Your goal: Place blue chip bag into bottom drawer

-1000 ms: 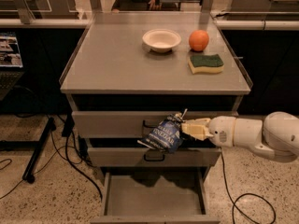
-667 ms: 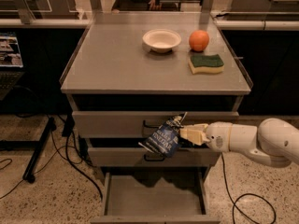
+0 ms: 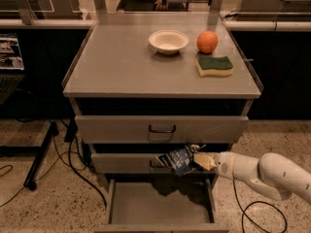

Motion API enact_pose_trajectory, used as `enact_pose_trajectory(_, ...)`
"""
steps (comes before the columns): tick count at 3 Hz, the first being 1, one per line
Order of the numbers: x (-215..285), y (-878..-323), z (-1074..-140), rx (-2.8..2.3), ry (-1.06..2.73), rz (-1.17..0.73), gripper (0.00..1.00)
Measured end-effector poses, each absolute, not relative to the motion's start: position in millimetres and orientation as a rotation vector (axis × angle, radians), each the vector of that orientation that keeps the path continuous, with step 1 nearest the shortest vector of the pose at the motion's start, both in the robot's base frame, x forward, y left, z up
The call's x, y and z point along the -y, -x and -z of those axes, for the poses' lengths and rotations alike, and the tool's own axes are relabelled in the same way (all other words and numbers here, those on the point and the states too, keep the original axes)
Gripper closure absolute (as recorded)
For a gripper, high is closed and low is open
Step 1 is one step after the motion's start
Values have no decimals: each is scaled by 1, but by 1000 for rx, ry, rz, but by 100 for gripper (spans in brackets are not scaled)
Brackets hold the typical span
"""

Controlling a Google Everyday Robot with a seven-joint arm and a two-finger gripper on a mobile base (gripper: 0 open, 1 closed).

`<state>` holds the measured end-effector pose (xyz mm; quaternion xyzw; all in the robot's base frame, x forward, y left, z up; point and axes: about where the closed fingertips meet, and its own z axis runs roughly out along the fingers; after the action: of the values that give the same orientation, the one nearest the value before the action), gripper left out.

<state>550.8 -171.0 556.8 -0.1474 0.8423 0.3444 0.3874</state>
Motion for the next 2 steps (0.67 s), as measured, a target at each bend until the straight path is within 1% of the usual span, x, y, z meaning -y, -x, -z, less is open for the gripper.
enact_pose_trajectory(1,196,-545,-503,-2218,242,-862,100)
enact_pose_trajectory(2,222,-526,-470,-2276,102,-860,100)
